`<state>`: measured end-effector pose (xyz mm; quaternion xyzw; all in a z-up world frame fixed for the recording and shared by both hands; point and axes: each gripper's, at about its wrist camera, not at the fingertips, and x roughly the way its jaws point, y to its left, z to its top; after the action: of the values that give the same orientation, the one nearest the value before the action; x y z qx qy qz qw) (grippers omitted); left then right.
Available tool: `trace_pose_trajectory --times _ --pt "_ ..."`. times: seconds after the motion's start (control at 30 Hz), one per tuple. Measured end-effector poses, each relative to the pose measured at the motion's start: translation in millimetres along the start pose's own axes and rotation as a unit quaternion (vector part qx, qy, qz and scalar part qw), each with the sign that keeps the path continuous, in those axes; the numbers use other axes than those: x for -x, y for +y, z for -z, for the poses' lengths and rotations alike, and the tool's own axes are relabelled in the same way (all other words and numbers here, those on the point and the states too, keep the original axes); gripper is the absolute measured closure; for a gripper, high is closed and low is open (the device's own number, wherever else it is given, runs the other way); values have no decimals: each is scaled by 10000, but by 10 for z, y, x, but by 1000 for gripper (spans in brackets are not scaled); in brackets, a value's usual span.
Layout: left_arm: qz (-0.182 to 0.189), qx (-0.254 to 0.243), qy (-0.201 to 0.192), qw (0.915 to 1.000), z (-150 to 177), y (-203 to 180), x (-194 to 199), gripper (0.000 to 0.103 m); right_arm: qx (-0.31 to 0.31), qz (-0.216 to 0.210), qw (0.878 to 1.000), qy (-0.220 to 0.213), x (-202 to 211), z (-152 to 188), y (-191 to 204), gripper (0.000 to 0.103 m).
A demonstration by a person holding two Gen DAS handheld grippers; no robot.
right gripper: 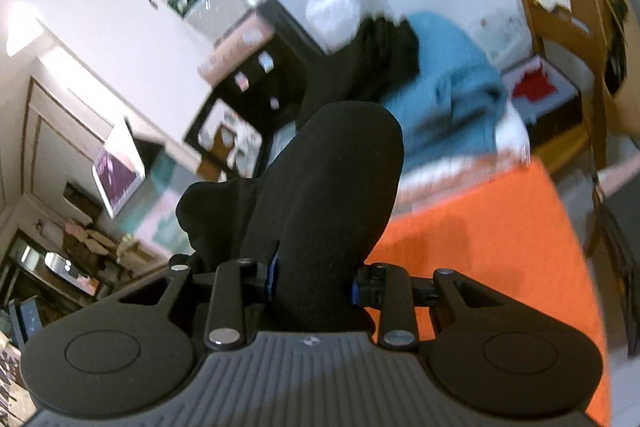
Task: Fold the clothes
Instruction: 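Lower the black bundle onto the teal sweater stack with both grippers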
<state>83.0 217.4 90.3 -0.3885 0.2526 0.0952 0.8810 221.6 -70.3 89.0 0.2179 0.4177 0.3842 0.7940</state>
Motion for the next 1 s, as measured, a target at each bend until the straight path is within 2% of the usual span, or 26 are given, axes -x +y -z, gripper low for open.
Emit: trace_pose_trajectory --times 0.13,0.27,0.43,0.57,0.67,0.8,0.9,1.0 --pt "246 -77 -203 9995 -392 -279 -408 63 92 -153 9996 -232 -91 -743 -116 68" --pt "328 -237 -400 9984 -752 -471 -872 63 226 -242 9985 -434 -363 -1369 -146 68" --pt "320 -357 -588 9971 -1140 -586 -1464 63 150 -392 9975 -569 -882 -1973 -299 68" --pt "307 -357 -598 9971 -1382 -528 -1909 63 -2 -542 9969 -578 -1320 -2303 -542 68" --pt "255 -104 -466 9985 -1445 -294 -2267 63 -257 -569 9968 -495 -1716 -2421 -807 68" --pt "169 483 -249 9984 -1282 154 -2573 60 -624 -461 9969 -135 -2231 -2291 -1162 66" --pt "398 869 -252 9951 -1167 411 -2653 56 -927 -639 9936 -57 -2391 -2187 -1390 64" --pt "600 940 -277 9934 -1149 471 -2656 53 -1081 -809 9908 -61 -2422 -2138 -1502 62"
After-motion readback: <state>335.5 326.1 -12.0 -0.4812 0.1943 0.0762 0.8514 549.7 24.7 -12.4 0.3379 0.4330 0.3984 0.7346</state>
